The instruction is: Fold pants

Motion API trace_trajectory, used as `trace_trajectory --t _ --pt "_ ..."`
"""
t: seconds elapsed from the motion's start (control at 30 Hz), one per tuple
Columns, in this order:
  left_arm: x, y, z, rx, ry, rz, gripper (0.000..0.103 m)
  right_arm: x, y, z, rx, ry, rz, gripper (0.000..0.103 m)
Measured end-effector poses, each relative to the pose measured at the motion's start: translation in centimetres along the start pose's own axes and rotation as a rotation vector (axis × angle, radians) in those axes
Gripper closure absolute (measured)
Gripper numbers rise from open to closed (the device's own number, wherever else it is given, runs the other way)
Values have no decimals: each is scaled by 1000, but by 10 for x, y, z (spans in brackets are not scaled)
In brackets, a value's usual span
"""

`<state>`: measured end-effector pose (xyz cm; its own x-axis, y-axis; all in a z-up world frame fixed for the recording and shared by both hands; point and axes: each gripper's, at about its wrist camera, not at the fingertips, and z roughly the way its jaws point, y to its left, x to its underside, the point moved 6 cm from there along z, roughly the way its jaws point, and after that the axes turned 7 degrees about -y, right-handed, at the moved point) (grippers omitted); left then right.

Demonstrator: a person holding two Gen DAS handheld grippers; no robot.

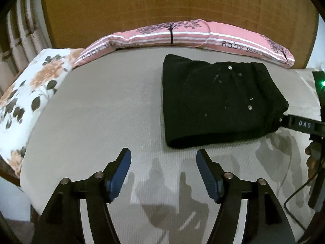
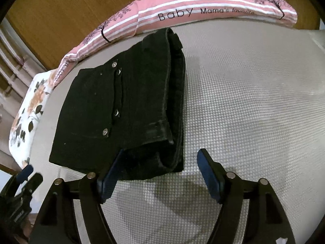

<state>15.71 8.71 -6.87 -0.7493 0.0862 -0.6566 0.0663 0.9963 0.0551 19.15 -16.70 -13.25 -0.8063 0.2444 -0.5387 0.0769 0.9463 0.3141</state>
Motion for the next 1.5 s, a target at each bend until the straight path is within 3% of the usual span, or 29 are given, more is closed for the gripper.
trace_trajectory --t 0.33,0.57,0.73,0.97,1.5 --pt "19 0 -13 -28 -7 -35 32 15 21 -42 75 -78 -111 31" --pt "26 -8 -14 -4 12 -55 31 33 47 -77 106 -152 -183 16" --pt "29 -15 -16 3 5 -35 30 46 56 -95 127 -208 -175 11" --pt "26 -16 -21 -24 -26 -6 29 56 69 -99 136 -211 -215 9" --pt "31 -20 -19 -18 -6 -5 29 59 75 -98 152 -210 -232 6"
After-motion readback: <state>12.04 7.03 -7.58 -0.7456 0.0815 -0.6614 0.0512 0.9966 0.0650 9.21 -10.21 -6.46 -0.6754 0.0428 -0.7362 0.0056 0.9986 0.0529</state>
